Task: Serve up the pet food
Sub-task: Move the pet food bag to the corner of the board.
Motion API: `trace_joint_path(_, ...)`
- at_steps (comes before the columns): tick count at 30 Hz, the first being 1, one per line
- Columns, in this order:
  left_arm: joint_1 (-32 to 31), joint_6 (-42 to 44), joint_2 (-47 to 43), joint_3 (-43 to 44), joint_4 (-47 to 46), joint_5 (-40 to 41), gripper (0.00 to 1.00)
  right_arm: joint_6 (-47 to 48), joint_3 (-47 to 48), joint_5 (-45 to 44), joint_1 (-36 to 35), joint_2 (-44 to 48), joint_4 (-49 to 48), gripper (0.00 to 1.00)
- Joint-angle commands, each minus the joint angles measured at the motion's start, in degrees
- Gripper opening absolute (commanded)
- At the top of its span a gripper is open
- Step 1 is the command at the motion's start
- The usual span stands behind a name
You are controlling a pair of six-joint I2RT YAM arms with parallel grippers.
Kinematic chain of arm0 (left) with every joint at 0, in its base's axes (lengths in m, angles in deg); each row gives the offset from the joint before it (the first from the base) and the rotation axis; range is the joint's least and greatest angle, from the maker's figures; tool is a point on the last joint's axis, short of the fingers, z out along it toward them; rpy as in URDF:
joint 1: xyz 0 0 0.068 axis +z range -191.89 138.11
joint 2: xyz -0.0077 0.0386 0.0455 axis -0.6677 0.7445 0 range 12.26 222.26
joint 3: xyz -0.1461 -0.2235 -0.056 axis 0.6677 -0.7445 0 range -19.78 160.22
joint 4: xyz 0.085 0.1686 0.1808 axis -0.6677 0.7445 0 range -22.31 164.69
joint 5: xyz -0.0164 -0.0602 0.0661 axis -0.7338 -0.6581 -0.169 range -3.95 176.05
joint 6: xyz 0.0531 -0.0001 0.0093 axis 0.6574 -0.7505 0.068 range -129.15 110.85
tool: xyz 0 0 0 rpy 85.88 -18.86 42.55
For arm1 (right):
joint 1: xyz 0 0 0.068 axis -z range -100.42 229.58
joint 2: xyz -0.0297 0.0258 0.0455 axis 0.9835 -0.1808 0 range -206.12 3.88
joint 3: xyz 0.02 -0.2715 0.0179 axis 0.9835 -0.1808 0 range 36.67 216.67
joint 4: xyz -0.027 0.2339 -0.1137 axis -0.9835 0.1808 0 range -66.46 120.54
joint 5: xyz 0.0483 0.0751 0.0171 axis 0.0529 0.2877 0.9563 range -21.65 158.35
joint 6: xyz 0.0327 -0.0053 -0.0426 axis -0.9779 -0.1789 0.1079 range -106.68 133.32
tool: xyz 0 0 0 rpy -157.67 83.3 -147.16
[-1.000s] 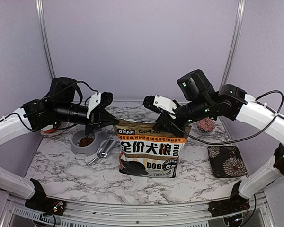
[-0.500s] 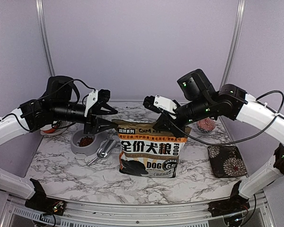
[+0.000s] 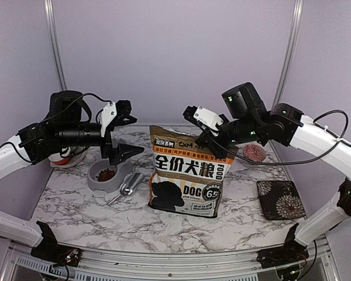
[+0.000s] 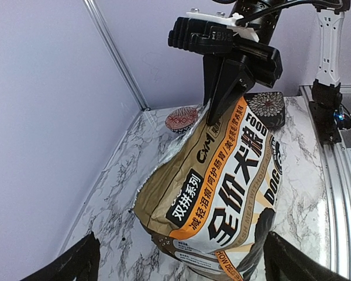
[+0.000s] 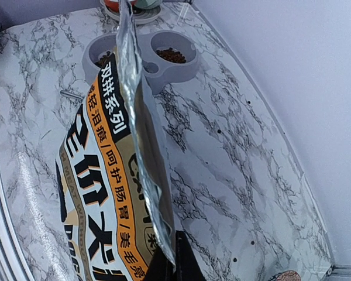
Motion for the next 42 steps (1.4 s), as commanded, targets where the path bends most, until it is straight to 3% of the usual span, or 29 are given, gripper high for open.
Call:
trace_joint_path(1,0.37,-1.51,-1.47,1.41,-2.02,5.48,0.98,-2.51,2.77,-9.43,2.73,0.50,-11.15,0.00)
trace_joint_path(9,0.55,-8.17,-3.77,-0.31,-2.68,13.75,0.98,-5.31,6.08,-15.69,8.32,-2.56,-13.88,0.00)
trace_joint_path(16,0.63,-14.44,-10.24,-6.08,-3.05,26.90,0.98,-6.71,8.45,-17.74,11.17,-6.68,-17.66,0.00)
trace_joint_path(26,0.64,-19.92,-20.15,-13.51,0.47,32.11,0.99,-5.54,20.46,-19.27,14.11,-16.04,-19.81,0.00)
trace_joint_path(42,0.64,-29.52,-28.89,-17.94,8.24,42.04,0.98,-4.21,38.55,-22.39,19.55,-30.41,-21.00,0.00)
